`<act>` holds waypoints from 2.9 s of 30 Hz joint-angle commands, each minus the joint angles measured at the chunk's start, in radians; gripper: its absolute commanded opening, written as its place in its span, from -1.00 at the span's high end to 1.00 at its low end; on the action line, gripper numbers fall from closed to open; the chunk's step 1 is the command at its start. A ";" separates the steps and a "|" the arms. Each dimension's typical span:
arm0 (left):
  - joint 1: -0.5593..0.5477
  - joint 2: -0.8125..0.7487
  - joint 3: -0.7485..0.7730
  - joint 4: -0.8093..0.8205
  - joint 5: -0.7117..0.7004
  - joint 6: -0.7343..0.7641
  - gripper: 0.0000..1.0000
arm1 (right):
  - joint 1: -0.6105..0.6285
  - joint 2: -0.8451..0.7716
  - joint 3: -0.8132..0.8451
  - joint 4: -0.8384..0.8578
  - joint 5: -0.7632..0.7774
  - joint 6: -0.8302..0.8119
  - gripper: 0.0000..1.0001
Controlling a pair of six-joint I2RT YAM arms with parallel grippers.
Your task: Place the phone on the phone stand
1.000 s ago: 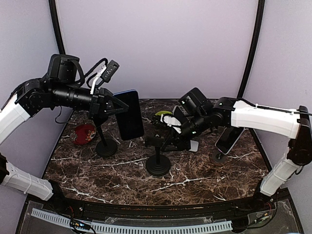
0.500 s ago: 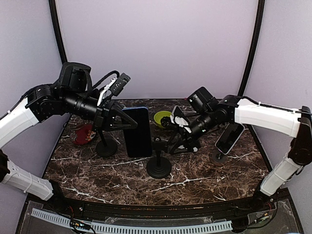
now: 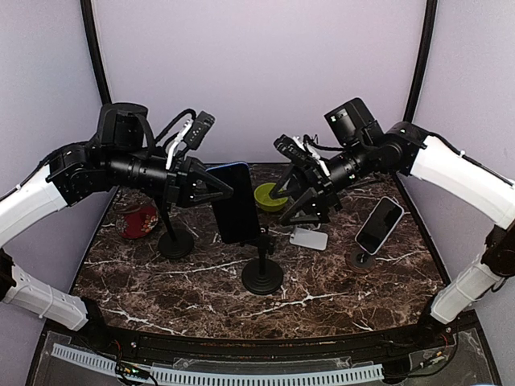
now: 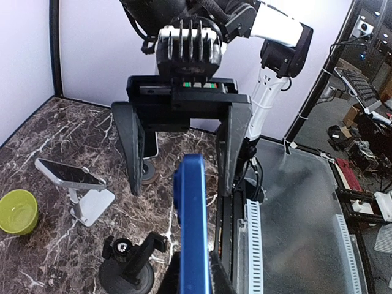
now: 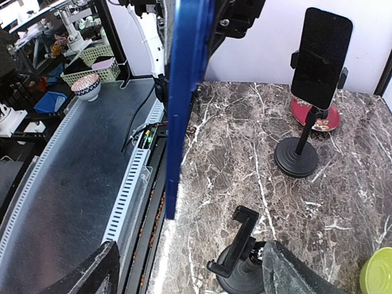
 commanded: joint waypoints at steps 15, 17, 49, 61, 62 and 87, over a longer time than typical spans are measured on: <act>-0.002 0.016 -0.052 0.349 -0.037 -0.127 1.00 | 0.025 0.060 -0.017 0.177 -0.048 0.189 0.74; -0.001 0.019 -0.047 0.339 -0.055 -0.130 0.81 | 0.025 0.056 -0.020 0.171 -0.048 0.173 1.00; 0.001 0.004 0.063 0.053 -0.142 -0.030 1.00 | 0.050 0.021 -0.178 0.179 0.258 0.163 -0.37; 0.003 -0.035 0.073 -0.042 -0.237 -0.006 1.00 | 0.128 0.035 -0.224 0.182 0.443 0.154 -0.27; 0.003 -0.037 0.071 -0.042 -0.237 -0.007 1.00 | 0.129 0.036 -0.225 0.182 0.442 0.155 -0.23; -0.049 -0.008 0.017 0.069 -0.010 0.012 1.00 | 0.049 0.065 -0.234 0.115 0.181 0.063 1.00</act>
